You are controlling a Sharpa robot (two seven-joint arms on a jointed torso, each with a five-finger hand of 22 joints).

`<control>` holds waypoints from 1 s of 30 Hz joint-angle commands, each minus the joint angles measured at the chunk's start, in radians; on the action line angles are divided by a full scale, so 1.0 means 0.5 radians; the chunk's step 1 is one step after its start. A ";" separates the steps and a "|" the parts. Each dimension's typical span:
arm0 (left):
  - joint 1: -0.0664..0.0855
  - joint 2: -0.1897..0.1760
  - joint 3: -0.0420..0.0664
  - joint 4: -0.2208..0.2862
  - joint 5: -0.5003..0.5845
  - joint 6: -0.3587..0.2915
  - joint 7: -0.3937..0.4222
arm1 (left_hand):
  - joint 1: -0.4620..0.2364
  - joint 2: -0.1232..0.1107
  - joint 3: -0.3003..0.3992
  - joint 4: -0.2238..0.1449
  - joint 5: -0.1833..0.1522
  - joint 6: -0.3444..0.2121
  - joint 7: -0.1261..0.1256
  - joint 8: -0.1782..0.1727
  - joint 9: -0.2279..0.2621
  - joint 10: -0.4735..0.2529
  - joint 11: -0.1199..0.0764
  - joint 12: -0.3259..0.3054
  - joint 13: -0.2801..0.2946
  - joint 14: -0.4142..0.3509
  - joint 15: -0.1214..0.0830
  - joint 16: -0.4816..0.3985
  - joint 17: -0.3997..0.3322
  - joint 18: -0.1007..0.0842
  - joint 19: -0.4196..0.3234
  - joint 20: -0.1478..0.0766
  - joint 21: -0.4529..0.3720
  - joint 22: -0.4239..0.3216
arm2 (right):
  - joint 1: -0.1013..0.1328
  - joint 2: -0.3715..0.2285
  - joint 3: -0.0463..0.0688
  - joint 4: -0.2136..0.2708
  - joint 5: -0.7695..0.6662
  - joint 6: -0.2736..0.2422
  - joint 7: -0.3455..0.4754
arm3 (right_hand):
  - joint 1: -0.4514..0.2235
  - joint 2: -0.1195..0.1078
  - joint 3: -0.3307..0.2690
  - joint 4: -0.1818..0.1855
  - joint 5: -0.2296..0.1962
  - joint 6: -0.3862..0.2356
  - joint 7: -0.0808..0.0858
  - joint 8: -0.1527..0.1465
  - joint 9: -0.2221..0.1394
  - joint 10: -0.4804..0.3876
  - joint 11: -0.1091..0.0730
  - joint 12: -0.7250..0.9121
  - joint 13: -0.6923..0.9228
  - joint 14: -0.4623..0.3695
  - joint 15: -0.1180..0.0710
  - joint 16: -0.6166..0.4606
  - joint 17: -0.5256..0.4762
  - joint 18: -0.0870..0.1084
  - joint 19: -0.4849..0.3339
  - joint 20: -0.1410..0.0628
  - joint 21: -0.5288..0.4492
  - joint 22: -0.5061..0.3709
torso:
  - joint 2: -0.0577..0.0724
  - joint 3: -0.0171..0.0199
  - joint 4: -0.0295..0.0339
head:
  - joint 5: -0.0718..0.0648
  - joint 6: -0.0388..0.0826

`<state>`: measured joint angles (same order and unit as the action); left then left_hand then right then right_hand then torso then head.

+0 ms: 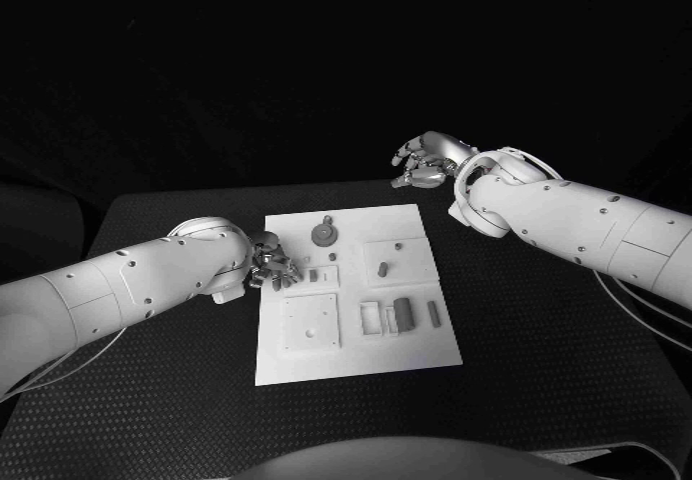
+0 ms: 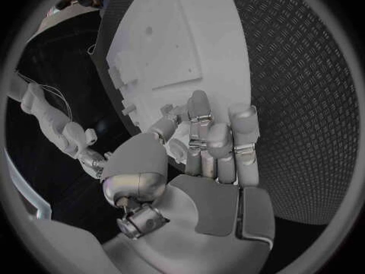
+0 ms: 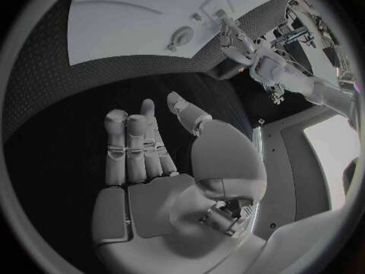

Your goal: Assemble the parts on the task board

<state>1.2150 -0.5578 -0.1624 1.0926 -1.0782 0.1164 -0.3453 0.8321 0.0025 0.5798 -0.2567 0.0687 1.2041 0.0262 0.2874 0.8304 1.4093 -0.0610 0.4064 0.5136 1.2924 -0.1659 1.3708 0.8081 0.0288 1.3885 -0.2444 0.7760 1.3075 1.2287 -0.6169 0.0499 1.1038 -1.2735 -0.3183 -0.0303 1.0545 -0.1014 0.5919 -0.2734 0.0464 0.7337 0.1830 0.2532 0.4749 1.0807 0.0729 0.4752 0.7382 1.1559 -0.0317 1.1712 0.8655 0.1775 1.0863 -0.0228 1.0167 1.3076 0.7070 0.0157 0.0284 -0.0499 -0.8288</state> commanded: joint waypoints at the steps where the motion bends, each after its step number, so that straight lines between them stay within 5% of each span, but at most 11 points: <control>1: -0.009 0.004 -0.007 -0.006 -0.104 0.044 -0.048 | 0.127 0.114 0.081 -0.067 0.009 0.010 0.002 0.005 -0.001 0.010 -0.005 0.014 0.003 0.000 -0.013 0.007 0.003 0.136 0.002 -0.006 0.012 0.041 | -0.001 0.000 0.001 0.004 -0.014 0.016 0.011 | -0.022 -0.003 0.001 0.011 0.004 -0.005 0.016 0.011 -0.001 0.002 0.009 -0.009 0.003 -0.012 -0.004 -0.002 -0.003 0.168 -0.004 -0.011 -0.006 0.006 | 0.000 0.0027 0.000 | 0.002 -0.001; 21: -0.009 0.050 -0.008 -0.035 -0.044 0.068 -0.126 | 0.082 0.120 0.053 -0.053 -0.020 -0.007 0.007 0.003 0.020 0.005 -0.007 0.040 0.013 0.001 -0.014 0.005 0.009 0.128 0.001 -0.003 0.014 0.036 | -0.001 -0.004 0.001 0.010 -0.013 0.012 0.010 | -0.028 -0.004 0.000 0.016 0.004 -0.006 0.017 0.011 -0.001 0.002 0.009 -0.010 0.003 -0.012 -0.004 -0.002 -0.004 0.168 -0.003 -0.010 -0.007 0.007 | 0.000 0.0023 -0.001 | -0.003 -0.006; 30: -0.009 0.053 -0.008 -0.040 -0.013 0.064 -0.125 | -0.087 0.002 -0.099 -0.037 -0.037 -0.045 0.018 -0.020 0.027 -0.014 -0.010 0.098 0.021 -0.005 -0.017 -0.008 0.010 0.128 -0.003 -0.010 0.005 0.028 | -0.001 -0.005 0.001 0.009 -0.013 0.012 0.010 | -0.029 -0.004 0.000 0.016 0.004 -0.006 0.017 0.011 -0.001 0.002 0.009 -0.010 0.004 -0.012 -0.004 -0.002 -0.004 0.168 -0.003 -0.010 -0.007 0.007 | 0.000 0.0008 -0.001 | -0.006 -0.006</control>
<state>1.2195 -0.5331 -0.1606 1.0758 -1.0940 0.1283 -0.3833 0.8124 0.0179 0.5346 -0.2764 0.0529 1.1913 0.0318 0.2834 0.8423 1.4099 -0.0673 0.4520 0.5228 1.2912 -0.1700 1.3708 0.8128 0.0283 1.3900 -0.2427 0.7799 1.3073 1.2285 -0.6191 0.0499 1.1069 -1.2735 -0.3183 -0.0303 1.0506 -0.1054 0.5919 -0.2734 0.0464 0.7336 0.1830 0.2532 0.4749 1.0808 0.0729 0.4752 0.7389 1.1561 -0.0315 1.1712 0.8646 0.1776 1.0861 -0.0226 1.0168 1.3074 0.7070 0.0165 0.0275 -0.0518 -0.8317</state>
